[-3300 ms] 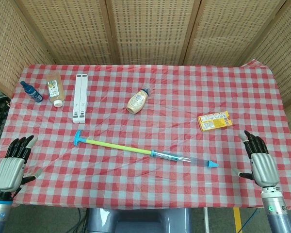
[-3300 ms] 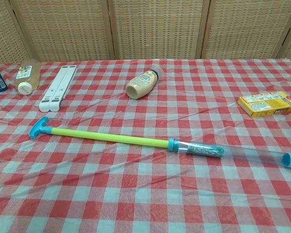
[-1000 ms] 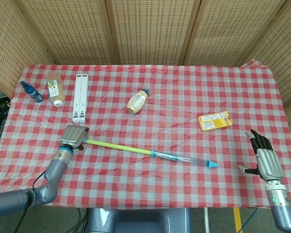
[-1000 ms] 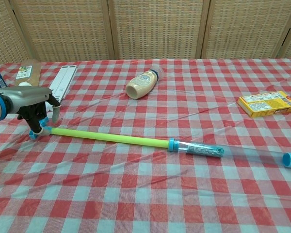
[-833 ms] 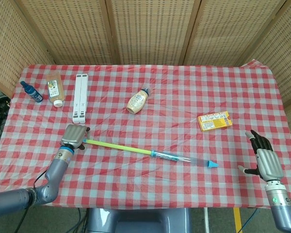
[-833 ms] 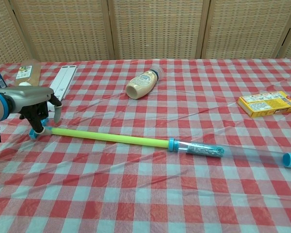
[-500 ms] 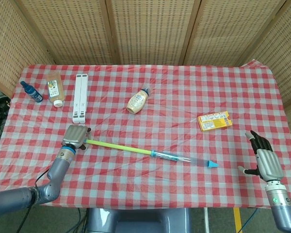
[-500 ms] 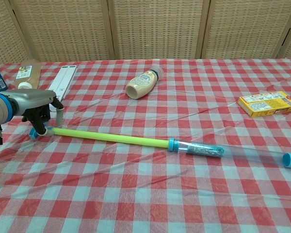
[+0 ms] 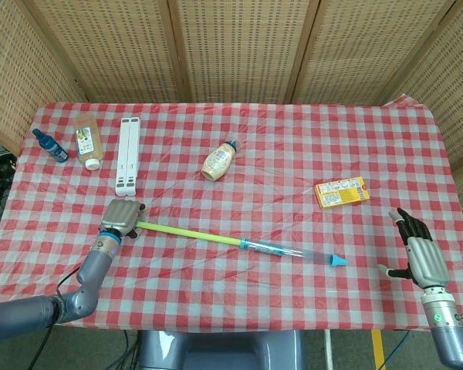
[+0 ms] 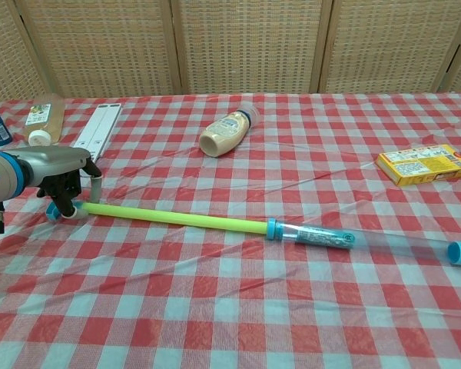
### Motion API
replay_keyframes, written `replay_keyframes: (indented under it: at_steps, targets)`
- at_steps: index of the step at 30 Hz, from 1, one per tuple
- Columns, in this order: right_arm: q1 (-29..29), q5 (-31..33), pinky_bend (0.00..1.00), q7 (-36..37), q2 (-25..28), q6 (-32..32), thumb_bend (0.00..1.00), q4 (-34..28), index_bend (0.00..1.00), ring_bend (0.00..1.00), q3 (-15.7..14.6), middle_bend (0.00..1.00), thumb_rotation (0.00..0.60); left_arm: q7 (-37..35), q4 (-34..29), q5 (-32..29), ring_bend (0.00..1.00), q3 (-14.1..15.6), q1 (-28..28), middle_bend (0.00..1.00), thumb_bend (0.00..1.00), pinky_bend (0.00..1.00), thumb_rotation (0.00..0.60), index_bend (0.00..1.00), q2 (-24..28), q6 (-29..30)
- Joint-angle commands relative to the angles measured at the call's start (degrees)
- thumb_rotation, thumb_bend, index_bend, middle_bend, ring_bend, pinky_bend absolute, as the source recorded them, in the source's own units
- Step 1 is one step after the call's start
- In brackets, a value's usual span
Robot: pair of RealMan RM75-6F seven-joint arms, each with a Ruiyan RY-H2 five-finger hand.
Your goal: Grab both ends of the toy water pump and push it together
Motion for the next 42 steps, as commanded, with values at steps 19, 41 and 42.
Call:
replay_keyframes:
  at_steps: [19,41,42]
  targets:
    - [-0.1,-0.5,0.00,0.3,0.2,0.4,0.21,-0.3,0.00,0.00,-0.1,0.00,0.600,-0.3,2.6,-1.0,0.82,1.1,-0.7,0.90,0.38,0.72,0.600,0.60,-1.9,-0.7]
    - [-0.2,-1.9,0.03,-1.2,0.7,3.7,0.21,-3.3,0.09,0.00,1.0,0.02,0.600,-5.9,-16.1,4.6,0.82,-2.9,2.9,0.90,0.52,0.72,0.600,0.81,11.1,9.0]
    - [-0.1,-1.8,0.06,-1.9,0.7,4.4,0.21,-3.7,0.11,0.01,1.6,0.04,0.600,-6.0,-16.6,4.6,0.82,-3.1,2.9,0.90,0.52,0.72,0.600,0.81,11.4,9.3]
